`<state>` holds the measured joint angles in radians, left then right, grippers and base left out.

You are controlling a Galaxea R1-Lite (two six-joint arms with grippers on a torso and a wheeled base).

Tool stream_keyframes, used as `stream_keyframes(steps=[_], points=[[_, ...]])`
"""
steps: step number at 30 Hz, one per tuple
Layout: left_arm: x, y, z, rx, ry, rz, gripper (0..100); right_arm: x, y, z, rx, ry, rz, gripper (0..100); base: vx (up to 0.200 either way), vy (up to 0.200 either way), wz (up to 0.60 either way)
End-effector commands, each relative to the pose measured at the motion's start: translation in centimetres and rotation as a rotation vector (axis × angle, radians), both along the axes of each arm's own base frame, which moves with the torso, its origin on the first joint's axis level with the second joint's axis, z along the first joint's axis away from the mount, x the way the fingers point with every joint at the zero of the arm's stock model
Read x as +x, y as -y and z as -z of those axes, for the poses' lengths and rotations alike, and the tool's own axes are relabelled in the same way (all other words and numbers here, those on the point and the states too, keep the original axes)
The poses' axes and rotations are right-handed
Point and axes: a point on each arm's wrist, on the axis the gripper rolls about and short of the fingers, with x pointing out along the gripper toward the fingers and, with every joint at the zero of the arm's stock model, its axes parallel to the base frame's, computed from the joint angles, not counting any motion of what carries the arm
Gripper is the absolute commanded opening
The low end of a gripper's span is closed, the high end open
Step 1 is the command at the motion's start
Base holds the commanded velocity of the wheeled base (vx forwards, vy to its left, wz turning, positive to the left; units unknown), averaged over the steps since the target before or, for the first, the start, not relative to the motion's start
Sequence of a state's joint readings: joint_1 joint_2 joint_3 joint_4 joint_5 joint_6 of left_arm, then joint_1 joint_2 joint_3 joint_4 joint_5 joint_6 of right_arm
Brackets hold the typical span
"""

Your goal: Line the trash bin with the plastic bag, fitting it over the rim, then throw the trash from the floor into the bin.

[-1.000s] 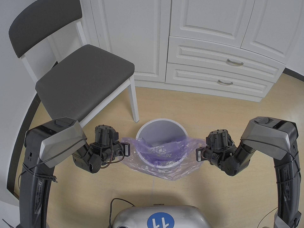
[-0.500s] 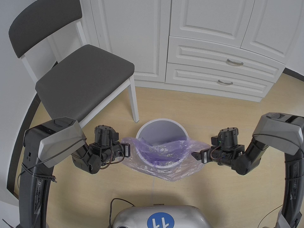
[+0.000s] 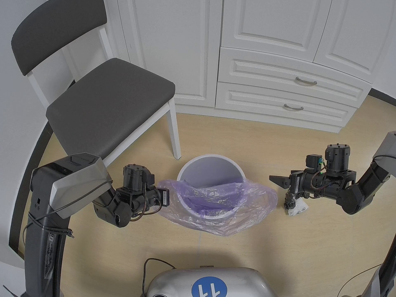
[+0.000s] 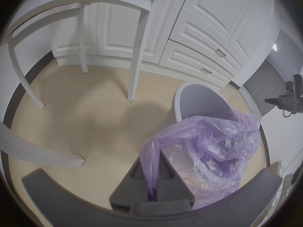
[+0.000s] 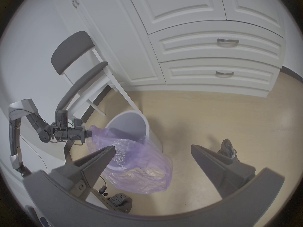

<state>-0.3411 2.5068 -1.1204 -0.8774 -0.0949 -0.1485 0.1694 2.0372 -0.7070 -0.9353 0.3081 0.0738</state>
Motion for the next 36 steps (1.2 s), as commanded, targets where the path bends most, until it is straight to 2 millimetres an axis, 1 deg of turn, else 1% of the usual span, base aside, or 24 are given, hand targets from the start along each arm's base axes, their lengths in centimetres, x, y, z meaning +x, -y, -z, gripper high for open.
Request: stream_keyframes(steps=[1, 4, 5, 6, 9, 11, 14, 16, 19, 23, 26, 28, 30, 31, 36], points=[[0.0, 0.0, 0.2, 0.000, -0.005, -0.001, 0, -0.4, -0.4, -1.1, 0.004, 0.034, -0.009, 100, 0.000, 0.000, 0.00], [-0.2, 0.0, 0.2, 0.002, -0.013, 0.002, 0, -0.6, -1.9, -1.3, 0.000, 0.044, -0.028, 100, 0.000, 0.000, 0.00], [-0.3, 0.0, 0.3, 0.003, -0.014, 0.002, 0, -0.6, -2.0, -1.4, -0.004, 0.048, -0.023, 100, 0.000, 0.000, 0.00], [-0.3, -0.1, 0.0, 0.002, -0.009, 0.002, 100, -0.7, -2.6, -1.9, -0.013, 0.079, 0.008, 100, 0.000, 0.000, 0.00], [-0.6, -0.2, -0.1, -0.012, -0.013, 0.023, 100, -1.4, -4.4, -2.7, -0.036, 0.135, 0.069, 100, 0.000, 0.000, 0.00], [-1.1, -0.3, -0.6, -0.022, -0.021, 0.048, 100, -1.8, -5.7, -2.5, -0.060, 0.139, 0.075, 100, 0.000, 0.000, 0.00], [-2.1, -0.5, -1.4, -0.042, -0.042, 0.104, 100, -2.4, -7.7, -2.5, -0.103, 0.157, 0.021, 100, 0.000, 0.000, 0.00], [-2.7, -0.9, -2.2, -0.033, -0.033, 0.136, 100, -2.5, -8.7, -2.5, -0.177, 0.185, -0.035, 100, 0.000, 0.000, 0.00], [-3.8, -1.8, -2.8, 0.021, -0.020, 0.183, 100, -2.5, -9.8, -2.3, -0.280, 0.225, -0.105, 100, 0.000, 0.000, 0.00], [-5.0, -2.4, -3.1, 0.097, 0.000, 0.240, 100, -1.5, -10.7, -2.3, -0.401, 0.287, -0.148, 100, 0.000, 0.000, 0.00], [-5.4, -2.6, -3.1, 0.142, 0.013, 0.267, 100, -1.8, -12.1, -1.5, -0.467, 0.264, -0.197, 100, 0.000, 0.000, 0.00], [-5.6, -3.1, -3.2, 0.167, 0.023, 0.275, 100, -2.1, -13.2, -0.4, -0.508, 0.250, -0.231, 100, 0.000, 0.000, 0.00], [-5.6, -3.1, -3.2, 0.173, 0.027, 0.279, 100, -2.0, -13.8, 0.4, -0.533, 0.248, -0.249, 100, 0.000, 0.000, 0.00], [-5.6, -3.1, -3.1, 0.172, 0.026, 0.282, 100, -1.9, -14.5, 1.1, -0.558, 0.250, -0.266, 100, 0.000, 0.000, 0.00], [-5.6, -3.1, -3.1, 0.131, 0.030, 0.332, 100, -1.1, -16.8, 3.2, -0.591, 0.259, -0.309, 100, 0.000, 0.000, 0.00]])
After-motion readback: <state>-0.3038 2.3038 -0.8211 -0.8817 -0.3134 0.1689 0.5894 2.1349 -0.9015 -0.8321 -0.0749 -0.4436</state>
